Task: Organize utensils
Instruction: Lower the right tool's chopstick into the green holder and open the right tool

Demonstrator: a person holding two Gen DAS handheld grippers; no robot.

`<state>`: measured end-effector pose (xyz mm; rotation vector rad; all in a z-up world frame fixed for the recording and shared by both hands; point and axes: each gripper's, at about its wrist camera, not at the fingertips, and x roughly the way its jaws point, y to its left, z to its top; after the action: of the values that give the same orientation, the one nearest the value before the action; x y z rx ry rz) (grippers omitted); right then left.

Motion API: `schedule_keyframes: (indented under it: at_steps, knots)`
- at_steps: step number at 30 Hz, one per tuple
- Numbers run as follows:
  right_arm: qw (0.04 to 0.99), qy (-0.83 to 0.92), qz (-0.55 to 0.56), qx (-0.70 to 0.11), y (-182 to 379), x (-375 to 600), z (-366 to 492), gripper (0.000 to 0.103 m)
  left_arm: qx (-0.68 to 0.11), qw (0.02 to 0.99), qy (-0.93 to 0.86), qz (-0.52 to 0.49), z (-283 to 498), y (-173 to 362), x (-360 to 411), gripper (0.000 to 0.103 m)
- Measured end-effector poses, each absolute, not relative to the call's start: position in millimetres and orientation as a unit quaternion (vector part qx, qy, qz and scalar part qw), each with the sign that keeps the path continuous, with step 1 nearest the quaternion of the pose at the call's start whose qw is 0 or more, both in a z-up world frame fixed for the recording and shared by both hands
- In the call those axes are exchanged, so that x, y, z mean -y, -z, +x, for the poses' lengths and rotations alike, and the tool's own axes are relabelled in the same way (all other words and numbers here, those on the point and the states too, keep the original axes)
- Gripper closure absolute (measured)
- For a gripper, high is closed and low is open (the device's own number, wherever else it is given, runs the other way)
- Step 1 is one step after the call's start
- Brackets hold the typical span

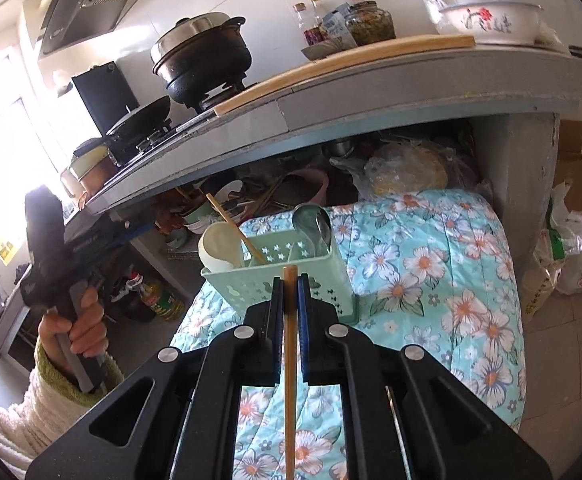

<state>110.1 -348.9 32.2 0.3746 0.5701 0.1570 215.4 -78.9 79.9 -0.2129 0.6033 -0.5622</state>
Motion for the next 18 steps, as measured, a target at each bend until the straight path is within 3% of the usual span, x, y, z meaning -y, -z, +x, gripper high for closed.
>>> schedule_keyframes:
  at_steps: [11,18]
  knots:
    - [0.969,-0.081,0.128,-0.193,-117,317,196,0.096,-0.321,0.913,0.222,-0.118,153,-19,7,0.072]
    - [0.983,-0.052,0.098,-0.146,-144,296,252,0.096,-0.350,0.907,0.184,-0.149,130,17,-37,0.072]
